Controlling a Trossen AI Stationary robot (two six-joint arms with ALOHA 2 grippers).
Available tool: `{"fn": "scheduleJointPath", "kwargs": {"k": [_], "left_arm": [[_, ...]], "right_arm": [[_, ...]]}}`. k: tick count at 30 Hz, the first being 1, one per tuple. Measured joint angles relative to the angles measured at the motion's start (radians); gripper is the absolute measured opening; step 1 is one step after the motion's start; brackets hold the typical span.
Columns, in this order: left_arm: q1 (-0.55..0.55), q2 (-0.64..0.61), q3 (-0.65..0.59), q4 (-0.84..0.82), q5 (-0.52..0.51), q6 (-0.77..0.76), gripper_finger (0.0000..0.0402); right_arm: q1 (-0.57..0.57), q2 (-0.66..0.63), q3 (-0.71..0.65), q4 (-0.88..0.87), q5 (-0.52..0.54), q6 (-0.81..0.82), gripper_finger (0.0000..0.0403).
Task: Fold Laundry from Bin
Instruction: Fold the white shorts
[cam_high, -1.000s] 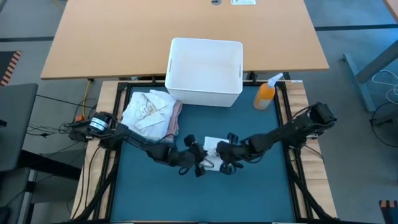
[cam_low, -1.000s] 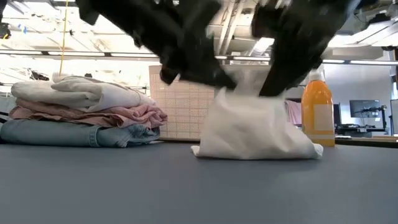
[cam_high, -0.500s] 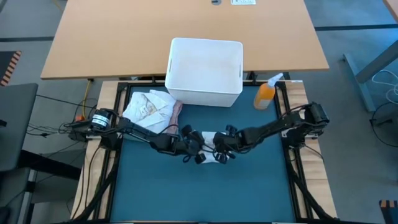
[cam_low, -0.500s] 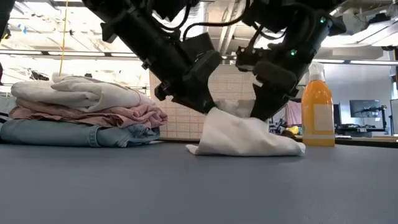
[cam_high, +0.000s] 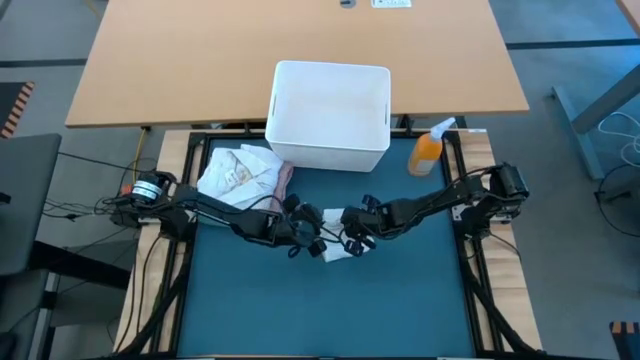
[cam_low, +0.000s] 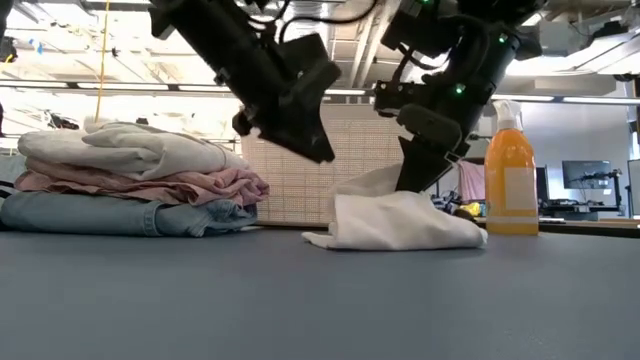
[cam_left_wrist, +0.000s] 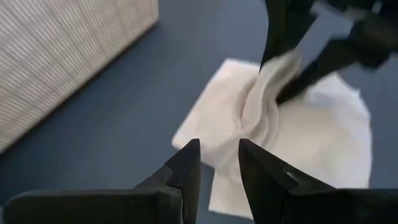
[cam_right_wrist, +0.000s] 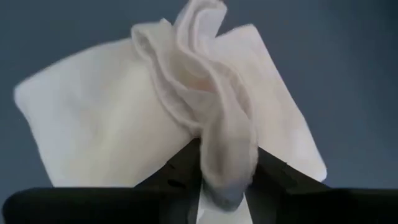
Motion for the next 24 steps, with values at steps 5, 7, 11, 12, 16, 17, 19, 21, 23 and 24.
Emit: {"fn": "scheduleJointPath", "kwargs": {"k": [5,7,11,12,16,17,19,21,23,24], "left_arm": [[-0.04,-0.014,-0.001,0.073,0.035,0.071,0.0098],[-0.068,0.017,-0.006,0.161,0.086,0.111,0.0098],[-0.105,0.118,-0.017,0.3,0.115,0.174,0.0098],[-0.109,0.142,-0.017,0.341,0.113,0.18,0.0098],[-0.09,0.207,-0.01,0.364,0.105,0.138,0.0098],[-0.081,0.223,-0.011,0.345,0.104,0.118,0.0098],[-0.069,0.247,-0.012,0.343,0.111,0.088,0.0098],[-0.061,0.262,-0.011,0.349,0.12,0.066,0.0098],[-0.06,0.269,-0.011,0.339,0.133,0.051,0.0098],[-0.059,0.275,-0.011,0.34,0.138,0.046,0.0098]], "right_arm": [[-0.01,-0.02,0.024,-0.017,-0.001,-0.049,0.0151],[-0.019,-0.045,0.034,-0.019,0.0,-0.069,0.0159],[-0.055,-0.092,0.035,-0.025,0.006,-0.091,0.0168],[-0.065,-0.094,0.034,-0.027,0.004,-0.091,0.0168],[-0.108,-0.095,0.034,-0.03,-0.038,-0.091,0.0168],[-0.119,-0.093,0.034,-0.033,-0.056,-0.084,0.0168],[-0.137,-0.089,0.034,-0.04,-0.08,-0.07,0.0168],[-0.15,-0.086,0.033,-0.057,-0.078,-0.068,0.0168],[-0.162,-0.086,0.033,-0.05,-0.057,-0.067,0.0168],[-0.167,-0.087,0.033,-0.05,-0.041,-0.067,0.0168]]}}
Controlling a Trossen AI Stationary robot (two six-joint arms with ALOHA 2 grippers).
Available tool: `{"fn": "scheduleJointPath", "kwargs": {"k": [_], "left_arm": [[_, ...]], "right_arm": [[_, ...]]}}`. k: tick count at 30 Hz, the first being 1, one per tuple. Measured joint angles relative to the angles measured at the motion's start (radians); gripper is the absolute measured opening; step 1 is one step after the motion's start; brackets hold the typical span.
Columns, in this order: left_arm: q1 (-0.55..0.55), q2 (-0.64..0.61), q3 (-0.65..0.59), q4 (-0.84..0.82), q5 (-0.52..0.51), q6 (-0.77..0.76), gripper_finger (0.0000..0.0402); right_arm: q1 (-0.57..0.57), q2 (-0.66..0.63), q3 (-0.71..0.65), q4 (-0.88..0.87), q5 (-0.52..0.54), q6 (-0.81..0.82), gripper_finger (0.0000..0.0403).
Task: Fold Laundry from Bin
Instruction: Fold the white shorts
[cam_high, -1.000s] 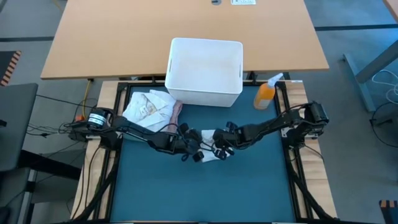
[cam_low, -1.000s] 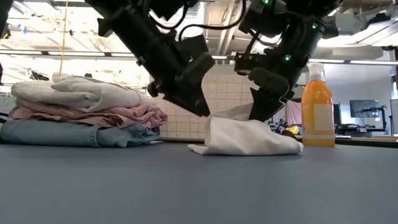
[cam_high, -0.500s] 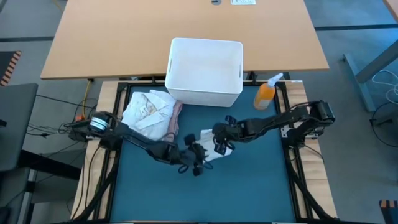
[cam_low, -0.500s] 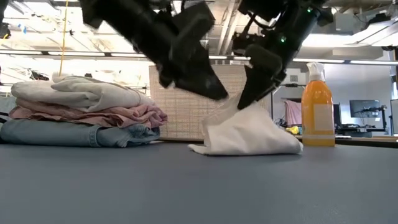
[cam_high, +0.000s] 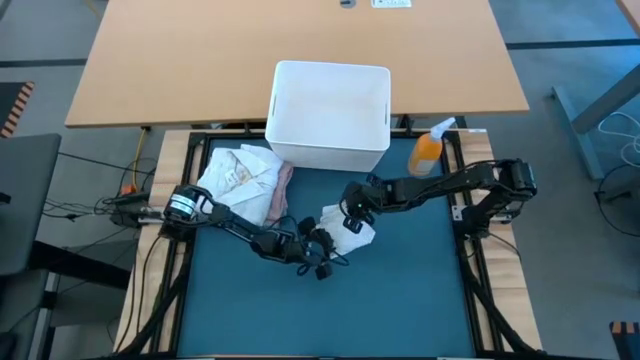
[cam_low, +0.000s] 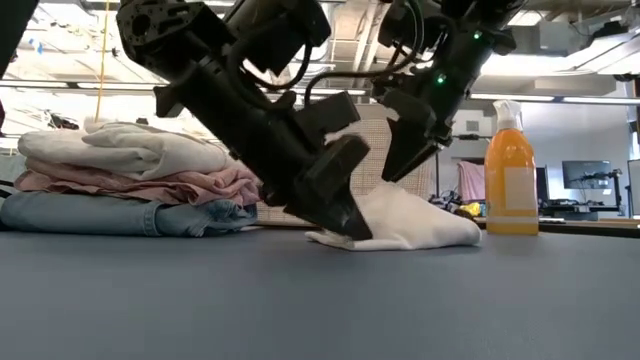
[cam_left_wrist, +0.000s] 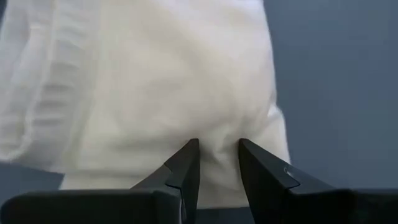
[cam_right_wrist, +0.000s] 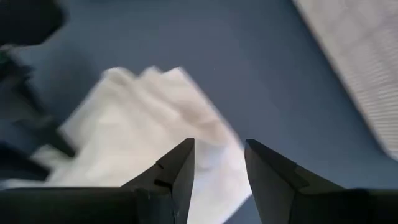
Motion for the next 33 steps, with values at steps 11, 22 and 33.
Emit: {"fn": "scheduleJointPath", "kwargs": {"k": [11,22,33], "left_arm": [[-0.002,-0.007,0.0,-0.008,-0.01,0.019,0.0098],[-0.049,-0.164,0.001,-0.002,-0.21,0.217,0.0098],[0.073,-0.143,-0.006,-0.082,-0.098,0.198,0.0098]], "right_arm": [[0.081,-0.029,0.001,-0.032,0.149,0.014,0.0144],[0.185,-0.03,-0.147,0.24,0.172,0.025,0.002],[0.064,-0.007,-0.331,0.541,0.091,-0.045,0.0013]]}}
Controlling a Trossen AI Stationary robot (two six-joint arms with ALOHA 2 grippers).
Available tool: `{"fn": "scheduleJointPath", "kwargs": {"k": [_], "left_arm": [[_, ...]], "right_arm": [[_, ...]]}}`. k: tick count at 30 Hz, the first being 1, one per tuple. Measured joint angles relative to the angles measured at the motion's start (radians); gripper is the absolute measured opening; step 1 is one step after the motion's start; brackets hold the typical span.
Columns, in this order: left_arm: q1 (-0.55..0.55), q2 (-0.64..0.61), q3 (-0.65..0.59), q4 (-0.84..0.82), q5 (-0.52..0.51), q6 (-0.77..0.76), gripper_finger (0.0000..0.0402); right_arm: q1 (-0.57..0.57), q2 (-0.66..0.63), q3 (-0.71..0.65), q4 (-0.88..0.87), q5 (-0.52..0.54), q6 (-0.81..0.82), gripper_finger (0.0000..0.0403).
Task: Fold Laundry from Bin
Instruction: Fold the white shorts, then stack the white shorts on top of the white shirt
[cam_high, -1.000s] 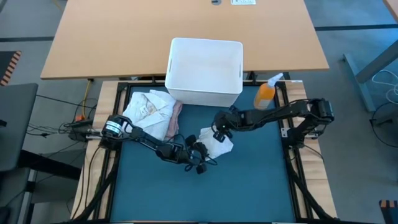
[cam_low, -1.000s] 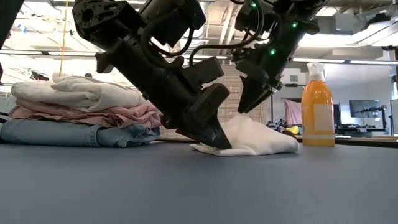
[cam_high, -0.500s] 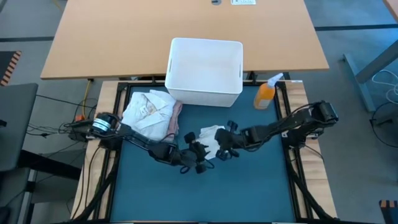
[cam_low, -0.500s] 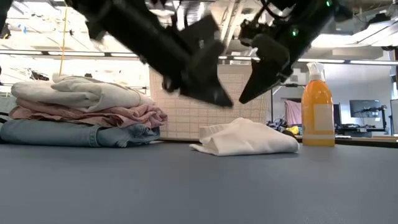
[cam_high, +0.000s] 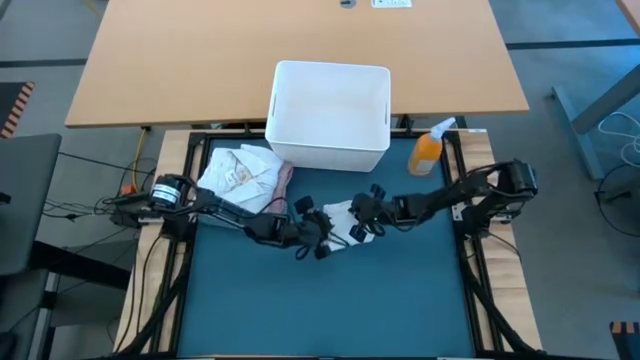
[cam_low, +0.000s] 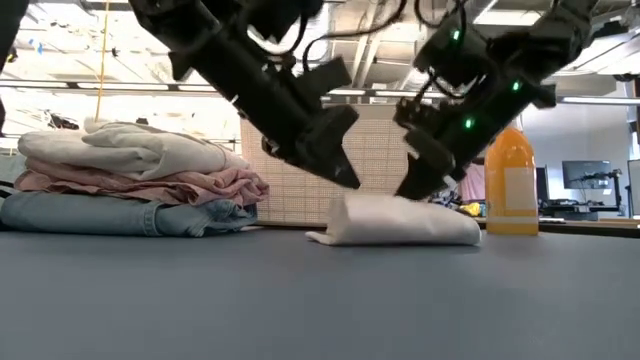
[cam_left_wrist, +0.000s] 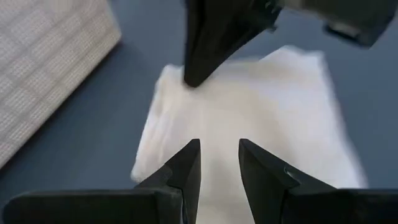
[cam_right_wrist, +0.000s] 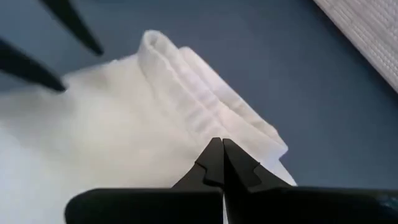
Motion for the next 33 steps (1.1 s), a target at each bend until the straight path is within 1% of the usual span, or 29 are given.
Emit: {"fn": "scheduleJointPath", "kwargs": {"k": [3,8,13,18,21,24,28,31,33], "left_arm": [[0.033,0.0,-0.004,-0.008,0.006,0.02,0.0098],[0.101,0.0,-0.004,-0.014,0.073,0.024,0.0098],[0.161,0.0,-0.004,-0.066,0.085,0.007,0.0098],[0.223,0.0,-0.004,-0.145,0.12,-0.048,0.0098],[0.247,0.0,-0.004,-0.16,0.132,-0.058,0.0098],[0.255,-0.022,-0.004,-0.186,0.136,-0.043,0.0098],[0.24,-0.111,-0.003,-0.213,0.132,-0.032,0.0098],[0.199,-0.168,-0.003,-0.251,0.137,-0.058,0.0098],[0.152,-0.188,-0.003,-0.272,0.156,-0.084,0.0098]], "right_arm": [[-0.026,0.022,-0.02,0.043,0.0,0.0,0.0013],[-0.052,0.063,-0.032,0.107,0.001,-0.027,0.0013],[-0.052,0.061,-0.032,0.12,0.003,-0.036,0.0015],[-0.036,-0.001,-0.032,0.113,0.003,-0.042,0.0016],[-0.02,-0.066,-0.032,0.068,0.003,-0.042,0.0018],[-0.004,-0.141,-0.032,0.002,0.003,-0.025,0.0025],[0.027,-0.214,-0.032,-0.049,0.003,0.025,0.0029],[0.049,-0.209,-0.031,-0.048,0.004,0.026,0.0024],[0.057,-0.176,-0.031,-0.051,0.036,0.028,0.0019]]}}
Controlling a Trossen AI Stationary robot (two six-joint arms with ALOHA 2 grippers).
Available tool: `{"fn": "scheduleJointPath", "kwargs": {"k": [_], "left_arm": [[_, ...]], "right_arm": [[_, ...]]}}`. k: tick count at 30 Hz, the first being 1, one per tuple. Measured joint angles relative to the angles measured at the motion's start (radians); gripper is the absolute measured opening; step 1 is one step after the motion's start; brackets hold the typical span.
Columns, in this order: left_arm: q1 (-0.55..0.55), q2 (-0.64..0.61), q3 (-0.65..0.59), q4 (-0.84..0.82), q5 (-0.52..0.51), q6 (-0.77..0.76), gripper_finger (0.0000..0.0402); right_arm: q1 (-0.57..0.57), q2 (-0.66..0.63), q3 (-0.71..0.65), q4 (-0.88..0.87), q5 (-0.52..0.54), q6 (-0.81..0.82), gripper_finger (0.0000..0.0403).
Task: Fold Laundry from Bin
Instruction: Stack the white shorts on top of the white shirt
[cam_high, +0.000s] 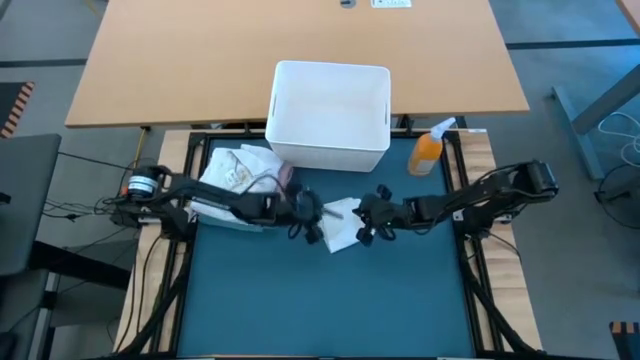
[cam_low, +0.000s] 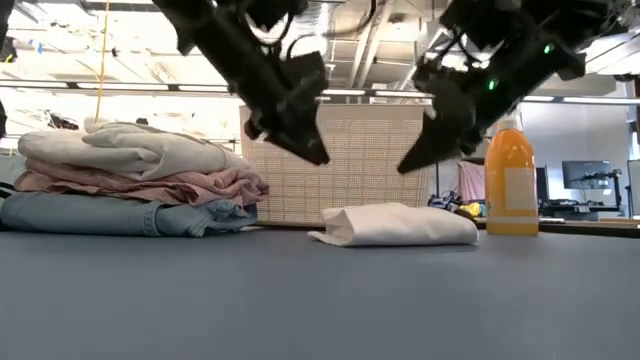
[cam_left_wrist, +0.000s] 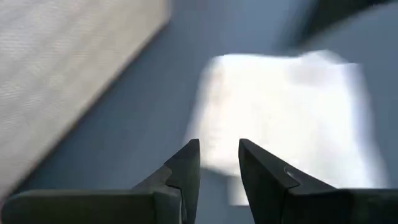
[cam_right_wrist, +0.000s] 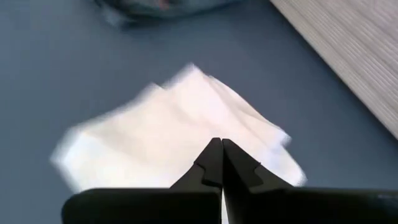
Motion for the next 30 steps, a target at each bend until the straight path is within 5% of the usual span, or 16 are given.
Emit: {"fn": "scheduleJointPath", "kwargs": {"k": [9,16,25,30], "left_arm": [[-0.238,0.022,-0.001,-0.05,-0.013,-0.159,0.0098],[-0.323,0.06,-0.098,-0.032,-0.091,-0.272,0.0098],[-0.274,0.059,-0.395,0.687,-0.009,-0.647,0.0098],[-0.228,0.059,-0.425,0.765,0.022,-0.8,0.0105]], "right_arm": [[-0.007,0.056,0.0,-0.05,0.043,0.076,0.0035],[-0.016,0.055,-0.08,-0.079,0.051,0.208,0.0016],[0.027,0.055,-0.236,0.115,0.044,0.342,0.0023],[0.043,0.055,-0.237,0.132,0.043,0.343,0.002]]}}
